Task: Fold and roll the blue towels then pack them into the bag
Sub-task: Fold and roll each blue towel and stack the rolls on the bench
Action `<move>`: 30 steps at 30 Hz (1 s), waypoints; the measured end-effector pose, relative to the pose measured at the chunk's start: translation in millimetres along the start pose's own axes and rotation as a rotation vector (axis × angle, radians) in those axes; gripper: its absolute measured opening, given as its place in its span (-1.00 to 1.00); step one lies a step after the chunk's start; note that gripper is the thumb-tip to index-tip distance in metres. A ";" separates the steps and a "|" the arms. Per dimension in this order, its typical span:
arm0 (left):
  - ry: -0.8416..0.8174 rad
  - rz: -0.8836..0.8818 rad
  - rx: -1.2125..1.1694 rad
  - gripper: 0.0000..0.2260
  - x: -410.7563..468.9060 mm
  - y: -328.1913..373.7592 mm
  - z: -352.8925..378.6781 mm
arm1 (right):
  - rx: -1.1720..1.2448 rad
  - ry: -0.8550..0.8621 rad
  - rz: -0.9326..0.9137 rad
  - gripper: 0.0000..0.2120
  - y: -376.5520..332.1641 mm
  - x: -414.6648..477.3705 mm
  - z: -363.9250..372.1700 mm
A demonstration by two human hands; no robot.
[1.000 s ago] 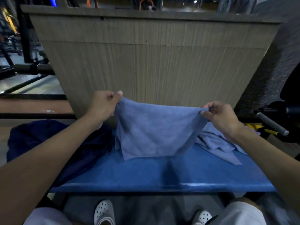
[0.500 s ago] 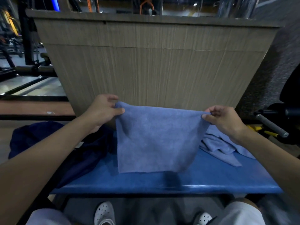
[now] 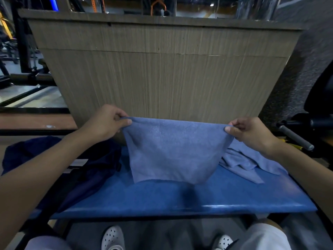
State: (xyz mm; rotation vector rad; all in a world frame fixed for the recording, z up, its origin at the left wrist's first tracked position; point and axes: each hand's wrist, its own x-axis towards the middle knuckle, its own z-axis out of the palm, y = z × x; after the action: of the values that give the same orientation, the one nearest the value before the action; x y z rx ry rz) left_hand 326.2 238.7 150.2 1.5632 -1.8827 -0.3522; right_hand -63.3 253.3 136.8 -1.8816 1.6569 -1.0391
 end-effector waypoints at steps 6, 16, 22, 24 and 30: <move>-0.106 -0.282 -0.478 -0.91 -2.1 -3.4 8.5 | 0.193 -0.026 0.110 -0.87 8.6 0.3 -1.3; 0.277 -0.083 -0.538 -0.90 16.9 -4.5 31.0 | 0.174 0.201 -0.037 -0.92 12.9 20.6 13.1; 0.166 -0.085 -0.523 -0.96 3.1 -12.7 32.8 | 0.173 0.170 0.004 -0.94 21.2 17.5 18.9; 0.028 -0.144 -0.469 -0.95 -9.5 -27.2 44.0 | 0.094 0.067 0.039 -0.92 35.1 7.9 30.2; -0.277 -0.318 -0.358 -0.87 -58.0 -73.2 99.0 | 0.038 -0.216 0.241 -0.86 101.8 -35.7 74.4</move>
State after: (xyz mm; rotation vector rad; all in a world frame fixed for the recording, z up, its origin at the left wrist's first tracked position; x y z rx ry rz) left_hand 324.1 255.7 15.2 1.6205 -1.6420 -1.0338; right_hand -73.2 255.9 6.2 -1.6552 1.6733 -0.7375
